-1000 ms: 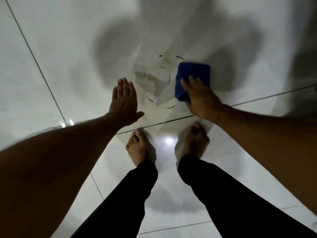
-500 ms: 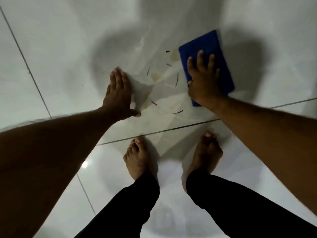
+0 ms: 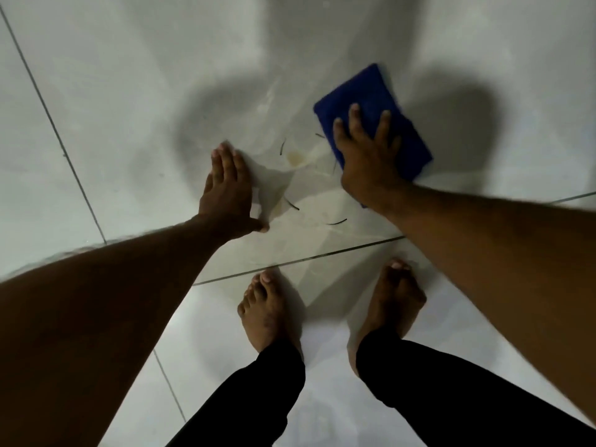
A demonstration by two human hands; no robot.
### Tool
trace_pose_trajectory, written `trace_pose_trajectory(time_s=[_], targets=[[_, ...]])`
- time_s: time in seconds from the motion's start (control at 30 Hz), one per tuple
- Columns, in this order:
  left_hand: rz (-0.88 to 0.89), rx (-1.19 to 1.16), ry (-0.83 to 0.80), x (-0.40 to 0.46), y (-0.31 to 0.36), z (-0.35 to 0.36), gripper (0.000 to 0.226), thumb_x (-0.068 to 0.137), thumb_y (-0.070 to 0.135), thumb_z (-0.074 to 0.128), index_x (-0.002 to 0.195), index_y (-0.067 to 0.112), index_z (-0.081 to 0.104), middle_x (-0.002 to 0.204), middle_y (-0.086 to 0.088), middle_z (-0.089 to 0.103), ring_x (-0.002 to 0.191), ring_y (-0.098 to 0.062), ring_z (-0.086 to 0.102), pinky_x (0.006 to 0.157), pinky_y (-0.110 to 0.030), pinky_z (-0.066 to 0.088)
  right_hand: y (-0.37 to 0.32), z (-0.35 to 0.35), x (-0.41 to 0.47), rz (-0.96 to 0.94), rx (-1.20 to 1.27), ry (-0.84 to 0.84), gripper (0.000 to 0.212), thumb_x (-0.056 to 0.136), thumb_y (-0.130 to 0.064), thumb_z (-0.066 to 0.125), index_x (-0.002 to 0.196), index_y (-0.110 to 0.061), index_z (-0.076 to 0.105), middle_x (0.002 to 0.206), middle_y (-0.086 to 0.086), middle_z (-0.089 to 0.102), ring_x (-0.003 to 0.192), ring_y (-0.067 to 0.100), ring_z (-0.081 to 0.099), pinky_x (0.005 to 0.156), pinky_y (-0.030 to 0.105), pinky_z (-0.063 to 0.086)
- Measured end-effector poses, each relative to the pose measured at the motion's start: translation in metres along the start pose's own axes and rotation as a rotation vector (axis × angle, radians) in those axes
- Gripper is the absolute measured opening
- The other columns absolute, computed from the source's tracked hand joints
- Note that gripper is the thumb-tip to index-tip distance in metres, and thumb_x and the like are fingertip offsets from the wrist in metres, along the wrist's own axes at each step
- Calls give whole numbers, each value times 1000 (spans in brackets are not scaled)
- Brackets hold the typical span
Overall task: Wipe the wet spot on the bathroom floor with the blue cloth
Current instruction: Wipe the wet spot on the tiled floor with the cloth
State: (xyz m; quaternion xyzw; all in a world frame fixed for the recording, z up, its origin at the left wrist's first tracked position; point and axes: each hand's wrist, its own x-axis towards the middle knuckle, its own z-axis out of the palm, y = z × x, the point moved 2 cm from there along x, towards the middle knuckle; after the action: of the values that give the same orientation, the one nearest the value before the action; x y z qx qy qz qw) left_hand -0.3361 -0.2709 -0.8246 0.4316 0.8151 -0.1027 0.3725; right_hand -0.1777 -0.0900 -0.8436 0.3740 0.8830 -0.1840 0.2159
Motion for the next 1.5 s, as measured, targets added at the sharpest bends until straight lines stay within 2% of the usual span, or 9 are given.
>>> trace_pose_trajectory(time_s=[0.23, 0.47, 0.67, 0.8, 1.0, 1.17, 1.27, 1.37, 1.5], targets=[[-24, 16, -19, -3, 4, -4, 156, 51, 51, 89, 146, -2, -22, 156, -26, -25, 144, -40, -20, 119, -49, 4, 6, 50, -113, -293, -118, -267, 88, 87, -17, 58, 154, -37, 4, 165, -6, -14, 146, 45, -18, 115, 67, 2], [12, 16, 6, -2, -3, 0, 154, 52, 56, 87, 147, -2, -20, 157, -26, -24, 144, -39, -21, 118, -45, 0, -47, 6, 12, -159, -25, 22, 84, 79, -13, 63, 150, -29, 22, 166, 3, 7, 145, 54, -3, 107, 79, 8], [27, -17, 12, -4, -3, -5, 151, 53, 55, 87, 149, 0, -17, 159, -24, -20, 146, -37, -17, 120, -45, 5, -30, 57, -94, -522, -208, -189, 70, 88, -18, 47, 151, -33, 24, 167, -4, 1, 149, 44, -9, 113, 70, 0], [80, -1, 32, -7, -14, -1, 150, 54, 63, 82, 149, 1, -15, 160, -22, -18, 146, -35, -16, 118, -42, 2, 32, 31, -47, -332, -235, -73, 82, 83, -20, 60, 151, -38, 17, 167, -4, 1, 148, 46, -5, 113, 71, 9], [84, 81, 76, -6, -25, -2, 151, 49, 81, 70, 152, 5, -12, 161, -18, -14, 148, -32, -11, 119, -41, 6, -65, 35, -28, -346, -154, -36, 80, 80, -17, 60, 150, -28, 23, 166, 2, 8, 146, 52, -4, 109, 78, 8], [91, 76, 65, -7, -20, -3, 153, 50, 78, 72, 151, 1, -12, 161, -21, -14, 148, -34, -11, 120, -42, 4, 24, 36, -120, -654, -277, -112, 74, 64, -21, 83, 134, -30, 58, 149, 0, 50, 136, 49, 40, 99, 74, 36], [90, 77, 65, -6, -21, -1, 153, 49, 80, 71, 150, -1, -11, 160, -23, -13, 148, -36, -11, 121, -44, 4, 80, 15, -71, -432, -263, -80, 89, 69, -15, 80, 146, -33, 39, 158, 4, 37, 141, 53, 26, 104, 75, 27], [97, 73, 61, -4, -19, 0, 153, 49, 79, 72, 150, -1, -11, 160, -24, -13, 148, -37, -12, 121, -46, 4, 42, -2, 5, -16, -121, 57, 85, 79, -12, 63, 150, -33, 21, 166, 2, 12, 145, 53, 3, 107, 78, 13], [83, 70, 56, -3, -17, -1, 153, 50, 75, 75, 150, 2, -15, 160, -21, -17, 147, -34, -15, 120, -43, 0, -45, 22, 1, -220, -79, 95, 82, 76, -11, 59, 149, -30, 26, 164, 3, 19, 146, 52, 8, 107, 78, 9]])
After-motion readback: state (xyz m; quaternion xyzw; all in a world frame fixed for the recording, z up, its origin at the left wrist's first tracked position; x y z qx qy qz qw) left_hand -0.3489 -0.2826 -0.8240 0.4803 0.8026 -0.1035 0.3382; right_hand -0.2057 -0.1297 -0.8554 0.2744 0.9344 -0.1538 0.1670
